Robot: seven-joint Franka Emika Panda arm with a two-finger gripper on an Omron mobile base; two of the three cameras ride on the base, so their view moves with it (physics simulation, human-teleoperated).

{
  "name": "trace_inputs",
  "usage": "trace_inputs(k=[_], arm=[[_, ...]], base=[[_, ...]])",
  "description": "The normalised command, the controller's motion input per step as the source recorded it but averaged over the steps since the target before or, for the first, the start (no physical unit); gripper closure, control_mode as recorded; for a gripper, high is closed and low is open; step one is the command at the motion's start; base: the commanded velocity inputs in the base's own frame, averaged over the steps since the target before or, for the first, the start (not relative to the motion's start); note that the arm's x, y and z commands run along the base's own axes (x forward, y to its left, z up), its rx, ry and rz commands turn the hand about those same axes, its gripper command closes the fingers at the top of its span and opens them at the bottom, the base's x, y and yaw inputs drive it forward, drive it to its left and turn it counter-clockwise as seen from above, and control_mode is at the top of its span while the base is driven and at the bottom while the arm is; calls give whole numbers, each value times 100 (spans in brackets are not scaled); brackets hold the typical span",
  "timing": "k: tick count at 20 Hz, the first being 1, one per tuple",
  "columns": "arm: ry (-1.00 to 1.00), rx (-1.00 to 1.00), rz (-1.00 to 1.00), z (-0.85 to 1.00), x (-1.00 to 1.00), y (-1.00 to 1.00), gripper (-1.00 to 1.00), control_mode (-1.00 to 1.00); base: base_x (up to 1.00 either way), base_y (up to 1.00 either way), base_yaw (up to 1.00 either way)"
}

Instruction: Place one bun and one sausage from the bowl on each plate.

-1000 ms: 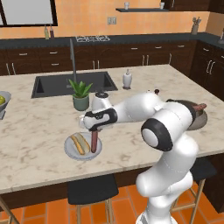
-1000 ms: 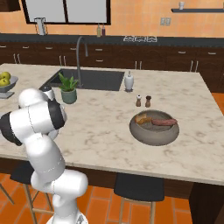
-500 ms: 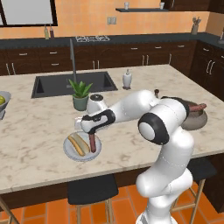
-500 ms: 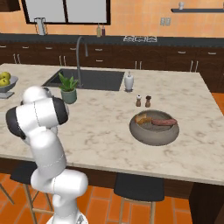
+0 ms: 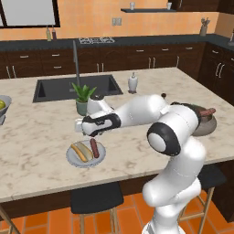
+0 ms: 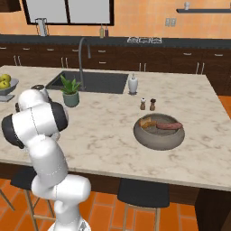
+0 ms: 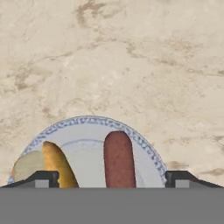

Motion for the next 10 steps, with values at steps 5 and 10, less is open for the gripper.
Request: trace_inputs(k=[5,10], arm=[[-4,8,-5,100,-77,-86,-100,-100],[12,11,-20,90,-3,-100,-100,-100]], base=[[0,0,0],[0,0,0]])
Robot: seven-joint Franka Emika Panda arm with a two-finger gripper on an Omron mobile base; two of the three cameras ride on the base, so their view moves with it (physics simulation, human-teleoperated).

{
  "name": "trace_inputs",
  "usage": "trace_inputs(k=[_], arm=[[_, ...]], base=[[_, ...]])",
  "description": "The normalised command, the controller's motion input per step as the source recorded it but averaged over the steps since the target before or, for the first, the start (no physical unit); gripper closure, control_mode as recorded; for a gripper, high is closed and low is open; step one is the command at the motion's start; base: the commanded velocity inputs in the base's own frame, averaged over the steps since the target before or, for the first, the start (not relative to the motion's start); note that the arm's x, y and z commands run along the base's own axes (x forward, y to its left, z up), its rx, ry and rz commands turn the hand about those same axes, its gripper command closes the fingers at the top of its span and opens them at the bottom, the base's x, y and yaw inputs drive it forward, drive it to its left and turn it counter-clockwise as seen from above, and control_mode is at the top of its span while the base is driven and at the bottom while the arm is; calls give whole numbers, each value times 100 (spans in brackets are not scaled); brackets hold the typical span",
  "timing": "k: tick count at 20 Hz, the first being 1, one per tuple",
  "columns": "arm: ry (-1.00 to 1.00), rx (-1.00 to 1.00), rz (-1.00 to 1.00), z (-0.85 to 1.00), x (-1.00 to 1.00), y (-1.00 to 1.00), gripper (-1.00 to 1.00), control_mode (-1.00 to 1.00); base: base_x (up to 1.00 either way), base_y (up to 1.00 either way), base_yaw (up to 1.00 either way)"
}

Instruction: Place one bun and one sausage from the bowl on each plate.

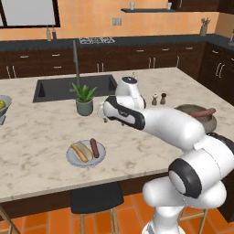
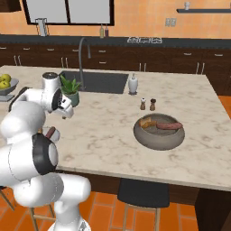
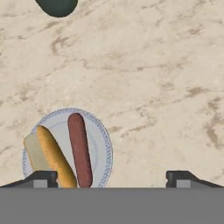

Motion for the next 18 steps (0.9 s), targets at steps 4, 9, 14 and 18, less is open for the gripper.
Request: trace_inputs(k=[4,9,14,18], arm=[[3,3,-27,54,0,-100,-100,-100],[2,0,-27,32,0,-100,-100,-100],[5,0,-25,14,10,-100,-100,-100],[0,0,-20,4,19,-100,-100,-100]], base=[[0,0,0],[0,0,0],[0,0,0],[0,0,0]])
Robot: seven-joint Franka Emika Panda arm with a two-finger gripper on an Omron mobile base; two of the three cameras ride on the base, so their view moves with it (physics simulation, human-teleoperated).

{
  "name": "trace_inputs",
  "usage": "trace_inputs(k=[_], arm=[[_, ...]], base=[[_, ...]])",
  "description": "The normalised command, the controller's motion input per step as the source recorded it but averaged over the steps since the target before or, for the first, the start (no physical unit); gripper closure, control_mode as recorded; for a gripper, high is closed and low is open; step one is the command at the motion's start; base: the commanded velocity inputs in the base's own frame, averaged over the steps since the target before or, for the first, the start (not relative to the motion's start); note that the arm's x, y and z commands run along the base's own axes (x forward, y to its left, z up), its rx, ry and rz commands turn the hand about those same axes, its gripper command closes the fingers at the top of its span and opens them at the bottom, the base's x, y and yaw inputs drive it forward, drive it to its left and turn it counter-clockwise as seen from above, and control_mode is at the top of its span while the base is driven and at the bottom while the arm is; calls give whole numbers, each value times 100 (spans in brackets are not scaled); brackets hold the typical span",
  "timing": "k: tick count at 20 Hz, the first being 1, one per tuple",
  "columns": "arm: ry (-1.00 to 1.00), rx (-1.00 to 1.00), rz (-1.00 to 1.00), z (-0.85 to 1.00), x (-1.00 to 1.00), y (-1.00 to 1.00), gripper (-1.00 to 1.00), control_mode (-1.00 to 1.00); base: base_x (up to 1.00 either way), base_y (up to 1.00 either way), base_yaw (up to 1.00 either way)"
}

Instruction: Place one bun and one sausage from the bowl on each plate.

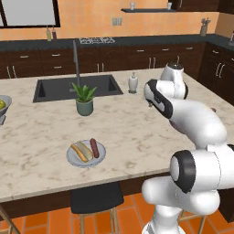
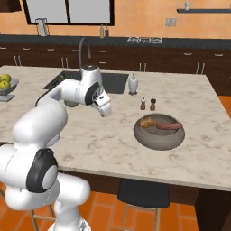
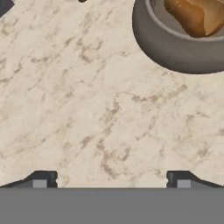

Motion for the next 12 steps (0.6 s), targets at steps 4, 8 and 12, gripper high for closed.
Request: trace_inputs(k=[4,8,12], arm=[[-14,-6,-15,0,3,-100,-100,-100],[-10,-2,-5,0,0,-100,-100,-100],[-11,0,0,-5,0,-99,-100,-100]], base=[[0,0,0],[0,0,0],[0,0,0]])
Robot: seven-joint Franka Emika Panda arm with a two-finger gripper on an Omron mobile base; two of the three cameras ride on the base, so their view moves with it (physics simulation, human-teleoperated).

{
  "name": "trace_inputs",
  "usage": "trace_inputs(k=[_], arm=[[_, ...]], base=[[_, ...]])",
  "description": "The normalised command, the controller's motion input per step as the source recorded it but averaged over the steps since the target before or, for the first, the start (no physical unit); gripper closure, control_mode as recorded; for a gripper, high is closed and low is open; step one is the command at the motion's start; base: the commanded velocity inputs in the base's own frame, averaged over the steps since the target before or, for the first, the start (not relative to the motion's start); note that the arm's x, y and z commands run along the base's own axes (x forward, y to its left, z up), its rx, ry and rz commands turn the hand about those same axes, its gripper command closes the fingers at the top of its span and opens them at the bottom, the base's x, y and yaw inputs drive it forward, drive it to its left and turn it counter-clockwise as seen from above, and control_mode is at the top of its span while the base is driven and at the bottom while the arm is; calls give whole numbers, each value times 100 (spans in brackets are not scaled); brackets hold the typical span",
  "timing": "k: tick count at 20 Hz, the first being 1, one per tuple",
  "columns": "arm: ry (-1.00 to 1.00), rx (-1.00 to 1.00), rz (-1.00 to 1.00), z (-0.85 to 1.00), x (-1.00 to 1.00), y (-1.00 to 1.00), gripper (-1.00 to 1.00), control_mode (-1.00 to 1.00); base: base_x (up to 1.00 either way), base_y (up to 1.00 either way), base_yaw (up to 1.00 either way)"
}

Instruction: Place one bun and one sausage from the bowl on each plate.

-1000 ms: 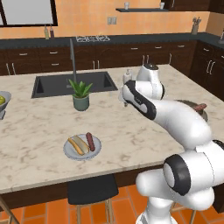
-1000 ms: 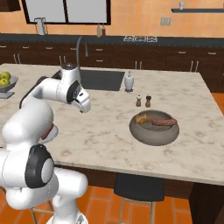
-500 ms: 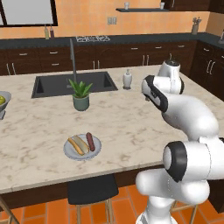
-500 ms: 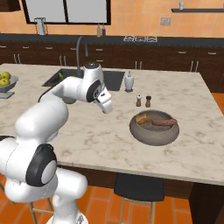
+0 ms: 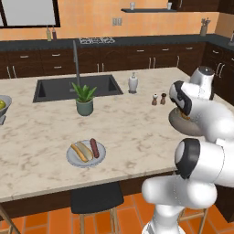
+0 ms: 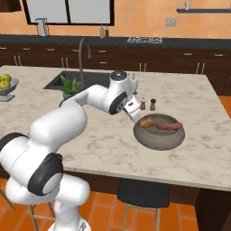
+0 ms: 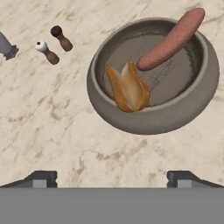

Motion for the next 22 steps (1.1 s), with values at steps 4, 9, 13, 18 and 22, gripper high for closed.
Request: trace_inputs(k=[4,9,13,18,22], arm=[[-6,0,1,-15,0,-78,-100,-100],[0,0,5,-36,25,-38,-100,-100],[0,0,9,-40,32,-19,-100,-100],[0,0,11,-23,38,-7,-100,-100],[0,0,9,-20,33,0,-100,-100]], base=[[0,0,0],[0,0,0],[0,0,0],[0,0,0],[0,0,0]])
